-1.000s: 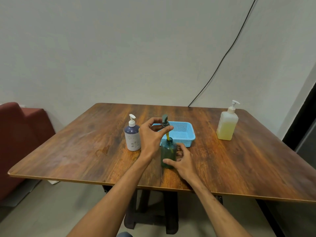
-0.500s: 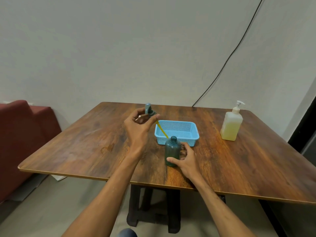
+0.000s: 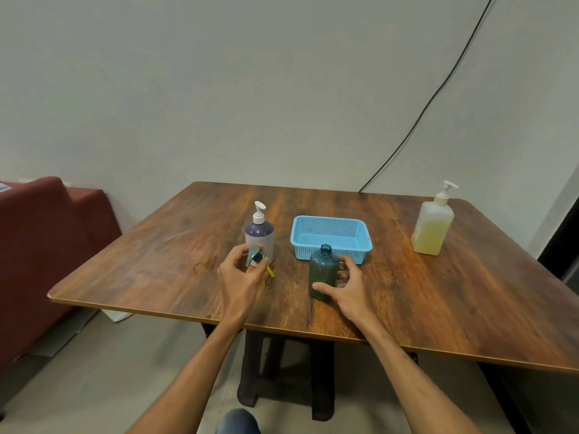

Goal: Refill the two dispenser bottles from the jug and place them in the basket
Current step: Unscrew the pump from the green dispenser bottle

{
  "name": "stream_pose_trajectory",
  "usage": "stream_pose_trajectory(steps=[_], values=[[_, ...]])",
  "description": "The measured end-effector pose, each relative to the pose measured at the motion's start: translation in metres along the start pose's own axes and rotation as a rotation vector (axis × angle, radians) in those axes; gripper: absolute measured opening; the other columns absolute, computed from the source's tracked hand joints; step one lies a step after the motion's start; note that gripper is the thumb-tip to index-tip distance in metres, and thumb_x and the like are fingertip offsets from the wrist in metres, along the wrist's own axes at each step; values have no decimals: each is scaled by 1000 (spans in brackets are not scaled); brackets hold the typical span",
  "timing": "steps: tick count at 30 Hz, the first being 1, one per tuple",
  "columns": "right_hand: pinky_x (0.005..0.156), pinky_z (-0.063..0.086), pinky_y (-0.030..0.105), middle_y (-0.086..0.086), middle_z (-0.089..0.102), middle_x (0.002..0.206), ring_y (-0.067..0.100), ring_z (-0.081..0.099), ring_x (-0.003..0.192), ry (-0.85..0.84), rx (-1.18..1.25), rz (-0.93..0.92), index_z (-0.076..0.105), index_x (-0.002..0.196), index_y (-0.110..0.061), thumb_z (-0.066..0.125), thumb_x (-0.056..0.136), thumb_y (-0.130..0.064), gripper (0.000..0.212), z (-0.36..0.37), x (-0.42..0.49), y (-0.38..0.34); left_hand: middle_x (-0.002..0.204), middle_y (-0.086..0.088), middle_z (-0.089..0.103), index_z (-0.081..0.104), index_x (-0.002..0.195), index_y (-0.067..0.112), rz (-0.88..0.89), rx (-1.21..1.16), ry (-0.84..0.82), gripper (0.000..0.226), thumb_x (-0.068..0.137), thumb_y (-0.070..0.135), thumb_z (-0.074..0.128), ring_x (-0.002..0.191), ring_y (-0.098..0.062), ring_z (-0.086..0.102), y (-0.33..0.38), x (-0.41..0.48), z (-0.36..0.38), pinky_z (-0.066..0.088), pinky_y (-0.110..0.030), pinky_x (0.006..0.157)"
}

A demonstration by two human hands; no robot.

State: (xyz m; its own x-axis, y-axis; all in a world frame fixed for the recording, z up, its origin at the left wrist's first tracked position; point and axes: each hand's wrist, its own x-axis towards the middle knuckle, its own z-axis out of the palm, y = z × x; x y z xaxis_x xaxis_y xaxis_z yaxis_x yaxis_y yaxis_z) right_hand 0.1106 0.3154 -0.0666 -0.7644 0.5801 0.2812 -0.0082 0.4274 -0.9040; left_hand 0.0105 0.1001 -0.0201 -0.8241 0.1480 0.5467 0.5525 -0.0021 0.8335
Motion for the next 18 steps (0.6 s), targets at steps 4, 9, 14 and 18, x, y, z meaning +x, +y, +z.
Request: stream_pose_trajectory(steps=[4, 9, 14, 18], values=[[90, 59, 39, -3, 61, 130, 13, 62, 112, 6, -8, 1, 52, 129, -26, 94, 66, -33, 76, 0, -1, -3, 102, 4, 69, 68, 97, 14, -35, 80, 12, 24, 78, 6, 80, 98, -7, 65, -17, -17, -4, 56, -22, 87], [88, 60, 37, -2, 62, 129, 13, 63, 111, 5, -18, -8, 53, 128, -25, 94, 66, -32, 74, -1, -2, -5, 98, 7, 67, 67, 92, 19, -61, 191, -3, 23, 79, 6, 80, 93, -6, 65, -35, -29, -6, 54, -18, 85], [85, 59, 30, -5, 61, 128, 12, 62, 110, 10, -17, -11, 52, 126, -27, 93, 69, -30, 70, -1, -5, -9, 94, 8, 65, 66, 90, 21, -74, 321, -99, 24, 77, 6, 80, 90, -1, 61, -44, -31, -3, 50, -16, 82], [88, 59, 33, -5, 59, 131, 11, 61, 112, 21, -16, -16, 50, 129, -28, 92, 70, -31, 72, 0, -7, -10, 96, 8, 63, 65, 90, 21, -101, 351, -117, 24, 78, 7, 80, 90, 0, 59, -47, -30, 0, 46, -12, 80]])
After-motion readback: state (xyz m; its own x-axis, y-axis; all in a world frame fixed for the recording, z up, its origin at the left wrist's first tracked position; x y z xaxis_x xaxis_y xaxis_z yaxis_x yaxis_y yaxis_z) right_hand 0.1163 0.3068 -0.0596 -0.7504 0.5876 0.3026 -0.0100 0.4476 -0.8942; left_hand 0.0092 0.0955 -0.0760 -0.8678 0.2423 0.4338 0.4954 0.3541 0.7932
